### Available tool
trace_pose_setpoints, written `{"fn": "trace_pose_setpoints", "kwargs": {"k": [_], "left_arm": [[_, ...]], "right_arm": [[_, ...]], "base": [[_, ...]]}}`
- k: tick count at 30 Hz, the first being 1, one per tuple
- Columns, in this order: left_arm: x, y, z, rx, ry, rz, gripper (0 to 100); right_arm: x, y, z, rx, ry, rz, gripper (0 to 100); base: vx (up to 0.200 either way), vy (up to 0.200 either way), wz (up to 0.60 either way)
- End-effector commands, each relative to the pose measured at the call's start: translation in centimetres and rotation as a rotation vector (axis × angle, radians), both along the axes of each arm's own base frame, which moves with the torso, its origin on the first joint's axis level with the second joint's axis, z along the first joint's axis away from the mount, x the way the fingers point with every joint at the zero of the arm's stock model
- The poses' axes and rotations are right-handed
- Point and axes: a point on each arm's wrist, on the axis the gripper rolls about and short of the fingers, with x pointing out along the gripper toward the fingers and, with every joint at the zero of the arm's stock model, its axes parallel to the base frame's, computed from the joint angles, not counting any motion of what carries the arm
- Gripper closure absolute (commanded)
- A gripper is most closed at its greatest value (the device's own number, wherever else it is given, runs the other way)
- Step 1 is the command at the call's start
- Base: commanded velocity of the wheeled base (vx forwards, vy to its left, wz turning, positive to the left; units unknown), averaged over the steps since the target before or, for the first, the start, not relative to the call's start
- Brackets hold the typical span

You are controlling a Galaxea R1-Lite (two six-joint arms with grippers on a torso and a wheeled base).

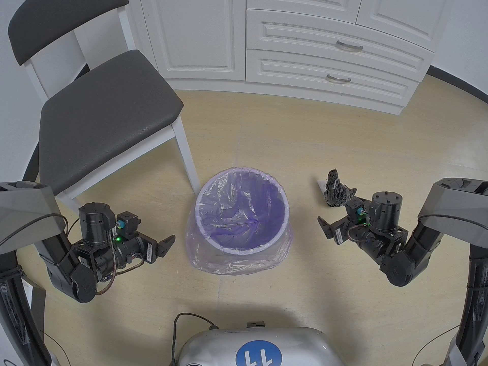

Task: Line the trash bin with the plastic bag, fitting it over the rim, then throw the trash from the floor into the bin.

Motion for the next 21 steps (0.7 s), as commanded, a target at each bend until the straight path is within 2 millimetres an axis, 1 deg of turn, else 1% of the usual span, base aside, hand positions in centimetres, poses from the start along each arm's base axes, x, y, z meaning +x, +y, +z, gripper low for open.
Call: {"fn": "trace_pose_setpoints", "kwargs": {"k": [1,7,10,12,15,16,18,19,21], "left_arm": [[-0.9,-0.1,0.2,-0.027,-0.038,-0.065,0],[-1.6,-0.4,-0.1,-0.058,-0.106,-0.135,0],[-1.6,-0.6,-0.4,-0.061,-0.111,-0.143,0],[-1.6,-0.8,-0.6,-0.058,-0.106,-0.146,0],[-1.7,-0.9,-0.6,-0.051,-0.105,-0.155,0],[-1.7,-0.9,-0.6,-0.051,-0.105,-0.155,0],[-2.0,-0.9,-0.7,-0.028,-0.108,-0.164,0],[-2.0,-0.9,-0.7,-0.025,-0.107,-0.165,0],[-2.1,-0.8,-0.6,-0.022,-0.112,-0.167,0]], "right_arm": [[-1.3,-1.5,0.0,-0.071,-0.036,0.033,0],[-2.8,-2.1,0.3,-0.11,-0.049,0.104,0],[-3.1,-2.2,0.0,-0.115,-0.034,0.124,0],[-3.4,-1.8,-0.5,-0.107,-0.009,0.19,0],[-3.5,-1.2,-1.7,-0.108,0.028,0.231,0],[-3.5,-1.2,-1.7,-0.108,0.028,0.231,0],[-4.4,0.1,-3.1,-0.119,0.079,0.282,0],[-4.7,0.5,-3.4,-0.123,0.091,0.295,0],[-5.8,2.1,-5.1,-0.137,0.14,0.349,0]], "base": [[0.0,0.0,0.0],[0.0,0.0,0.0],[0.0,0.0,0.0],[0.0,0.0,0.0],[0.0,0.0,0.0],[0.0,0.0,0.0],[0.0,0.0,0.0],[0.0,0.0,0.0],[0.0,0.0,0.0]]}}
